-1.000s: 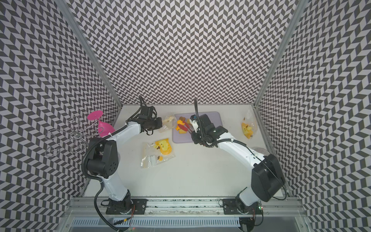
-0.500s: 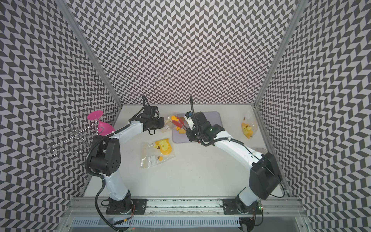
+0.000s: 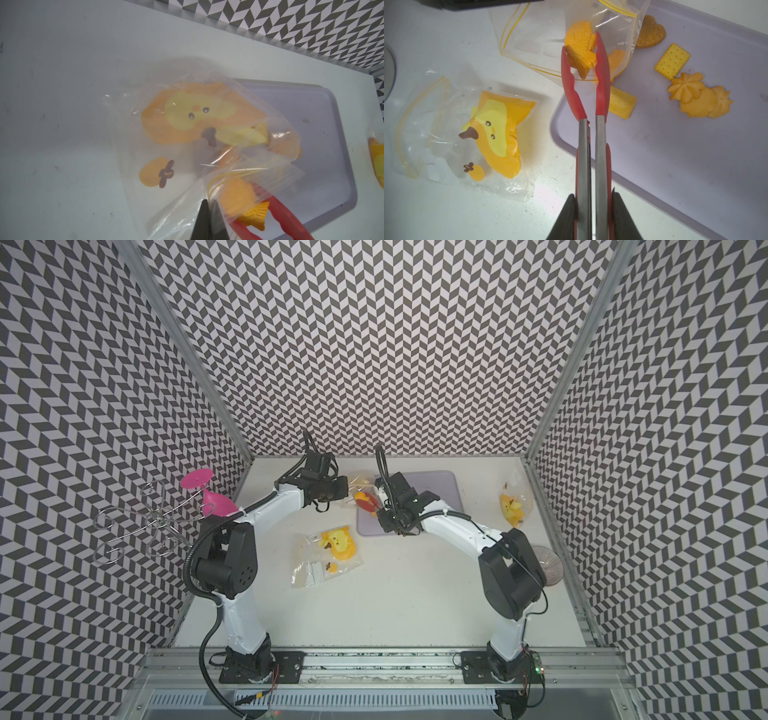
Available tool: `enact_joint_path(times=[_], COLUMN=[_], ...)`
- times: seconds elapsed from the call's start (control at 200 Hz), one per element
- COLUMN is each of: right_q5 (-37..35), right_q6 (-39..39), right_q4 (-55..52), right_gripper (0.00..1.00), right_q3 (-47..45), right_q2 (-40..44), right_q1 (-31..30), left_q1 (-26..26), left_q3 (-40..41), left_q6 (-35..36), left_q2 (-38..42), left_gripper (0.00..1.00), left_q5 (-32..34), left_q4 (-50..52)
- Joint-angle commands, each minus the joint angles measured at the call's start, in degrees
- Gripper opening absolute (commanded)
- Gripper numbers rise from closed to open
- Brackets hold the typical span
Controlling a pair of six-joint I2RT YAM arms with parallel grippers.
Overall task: Put the cookies into a resealable bag to prevent moisture
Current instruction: Place the cookie in the ziploc bag.
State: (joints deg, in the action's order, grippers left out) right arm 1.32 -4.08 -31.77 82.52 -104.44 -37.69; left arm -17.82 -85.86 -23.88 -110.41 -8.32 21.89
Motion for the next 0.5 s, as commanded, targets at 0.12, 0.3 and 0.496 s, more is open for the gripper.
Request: enact_joint_path(times=[0.12, 0.3, 0.496], right_q5=[-2.1, -1.6, 0.3], right_q6=[0.0, -0.3, -0.3], right_q4=[3.0, 2.3, 2.4], right_gripper=[0.46, 0.57, 0.55], right_q3=[3.1, 3.9, 3.0], right_q2=[-0.6, 0.1, 3.2], right_q1=[0.4, 0.4, 0.4], left_q1=[-0.7, -0.6, -0.5], left_q3=[-4.7, -3.3, -3.3], left_q6=[-1.6, -1.3, -1.3], left_q2=[-3.8, -3.8, -3.9], left_gripper=[0.0, 0.0, 0.0], left_q5=[0.4, 0.5, 0.1], left_q4=[1.9, 1.1, 1.0])
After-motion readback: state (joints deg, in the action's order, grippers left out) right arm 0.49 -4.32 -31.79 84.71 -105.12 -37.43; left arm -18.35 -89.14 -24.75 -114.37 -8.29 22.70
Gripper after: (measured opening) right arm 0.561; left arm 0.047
